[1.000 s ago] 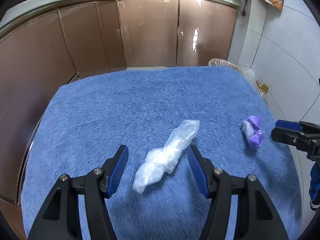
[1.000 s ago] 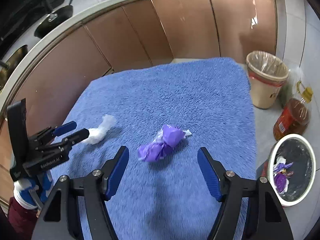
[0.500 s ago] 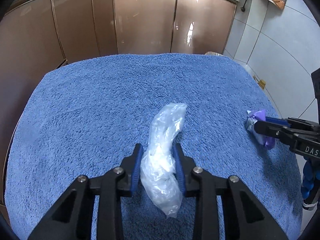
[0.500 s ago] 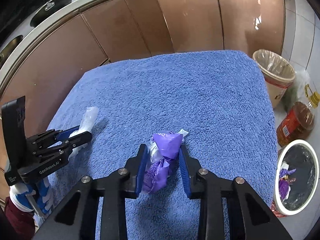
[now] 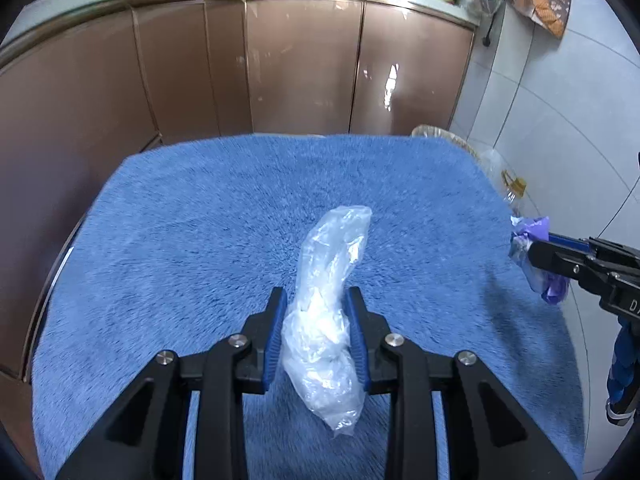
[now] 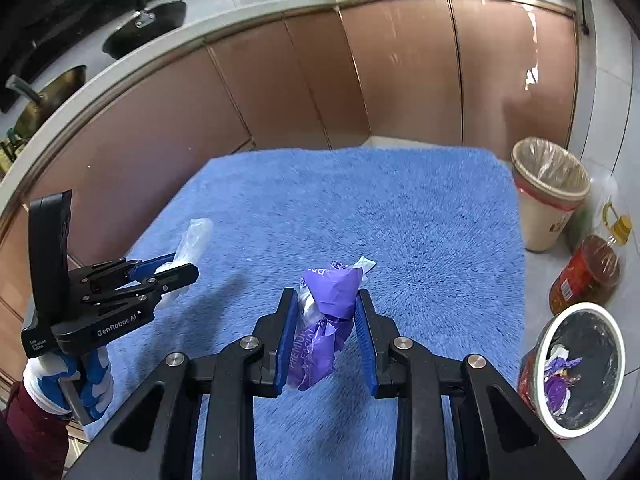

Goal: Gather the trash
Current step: 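Carry the plastic wrap and purple wrapper over the white bin, then open both tools to drop the wrap and wrapper into the bin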

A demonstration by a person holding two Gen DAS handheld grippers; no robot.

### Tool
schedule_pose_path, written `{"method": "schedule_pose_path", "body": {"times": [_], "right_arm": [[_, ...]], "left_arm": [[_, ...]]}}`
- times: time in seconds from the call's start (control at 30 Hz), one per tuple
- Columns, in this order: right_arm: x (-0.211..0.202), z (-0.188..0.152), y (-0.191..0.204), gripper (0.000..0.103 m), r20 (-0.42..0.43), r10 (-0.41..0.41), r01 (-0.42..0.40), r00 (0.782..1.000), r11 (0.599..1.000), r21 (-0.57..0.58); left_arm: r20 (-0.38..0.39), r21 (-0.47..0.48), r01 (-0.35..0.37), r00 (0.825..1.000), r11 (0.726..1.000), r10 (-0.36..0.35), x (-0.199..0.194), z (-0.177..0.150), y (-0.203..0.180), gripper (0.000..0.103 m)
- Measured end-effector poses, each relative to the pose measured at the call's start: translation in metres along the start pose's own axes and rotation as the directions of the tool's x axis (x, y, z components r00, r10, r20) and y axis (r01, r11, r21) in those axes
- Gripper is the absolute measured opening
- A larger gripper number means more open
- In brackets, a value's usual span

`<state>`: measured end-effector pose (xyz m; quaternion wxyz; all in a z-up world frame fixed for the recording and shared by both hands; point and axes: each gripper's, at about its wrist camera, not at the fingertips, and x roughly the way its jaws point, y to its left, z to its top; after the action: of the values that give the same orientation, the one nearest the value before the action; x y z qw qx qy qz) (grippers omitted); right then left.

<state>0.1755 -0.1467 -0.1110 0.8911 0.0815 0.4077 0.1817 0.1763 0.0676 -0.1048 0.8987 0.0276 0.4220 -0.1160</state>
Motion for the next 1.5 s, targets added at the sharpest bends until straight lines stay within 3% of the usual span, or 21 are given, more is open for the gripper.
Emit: {"method": "schedule_pose_path", "body": {"times": [0.17, 0.37, 0.63, 0.9, 1.1, 1.23, 1.33, 1.4, 1.5], "right_arm": [[-0.034, -0.009, 0.011, 0.029, 0.040, -0.011, 0.013, 0.999, 0.999, -0.037], [-0.073, -0.029, 0.025, 0.029, 0.084, -0.033, 0.042, 0.996, 0.994, -0.098], [-0.114, -0.047, 0.033, 0.029, 0.146, -0.050, 0.070, 0.988, 0.988, -0.139], [-0.137, -0.056, -0.013, 0.029, 0.175, -0.099, 0.114, 0.980, 0.991, -0.077], [-0.141, -0.063, -0.084, 0.029, 0.163, -0.206, 0.210, 0.965, 0.978, -0.012], [-0.132, -0.071, -0.146, 0.029, 0.122, -0.286, 0.281, 0.950, 0.958, 0.061], [-0.118, -0.081, -0.203, 0.029, 0.070, -0.340, 0.329, 0.938, 0.935, 0.136], [-0.107, -0.087, -0.241, 0.029, 0.030, -0.371, 0.359, 0.928, 0.915, 0.185], [-0.090, -0.095, -0.280, 0.029, -0.013, -0.395, 0.387, 0.918, 0.892, 0.233]], "left_arm": [[0.074, 0.002, -0.085, 0.994, 0.996, 0.085, -0.048, -0.009, -0.013, 0.029], [0.205, 0.032, -0.205, 0.959, 0.978, 0.194, -0.106, -0.029, -0.043, 0.029], [0.314, 0.071, -0.208, 0.933, 0.976, 0.176, -0.160, -0.044, -0.083, 0.028], [0.338, 0.163, -0.184, 0.934, 0.969, 0.120, -0.166, -0.031, -0.133, 0.029], [0.264, 0.251, -0.096, 0.964, 0.963, 0.028, -0.133, -0.006, -0.191, 0.029], [0.134, 0.308, 0.048, 0.987, 0.950, -0.093, -0.083, 0.020, -0.248, 0.029], [0.015, 0.335, 0.159, 0.985, 0.929, -0.174, -0.032, 0.039, -0.294, 0.030], [-0.039, 0.348, 0.197, 0.980, 0.917, -0.196, -0.001, 0.046, -0.320, 0.030], [-0.151, 0.334, 0.287, 0.956, 0.898, -0.249, 0.058, 0.059, -0.363, 0.030]]}}
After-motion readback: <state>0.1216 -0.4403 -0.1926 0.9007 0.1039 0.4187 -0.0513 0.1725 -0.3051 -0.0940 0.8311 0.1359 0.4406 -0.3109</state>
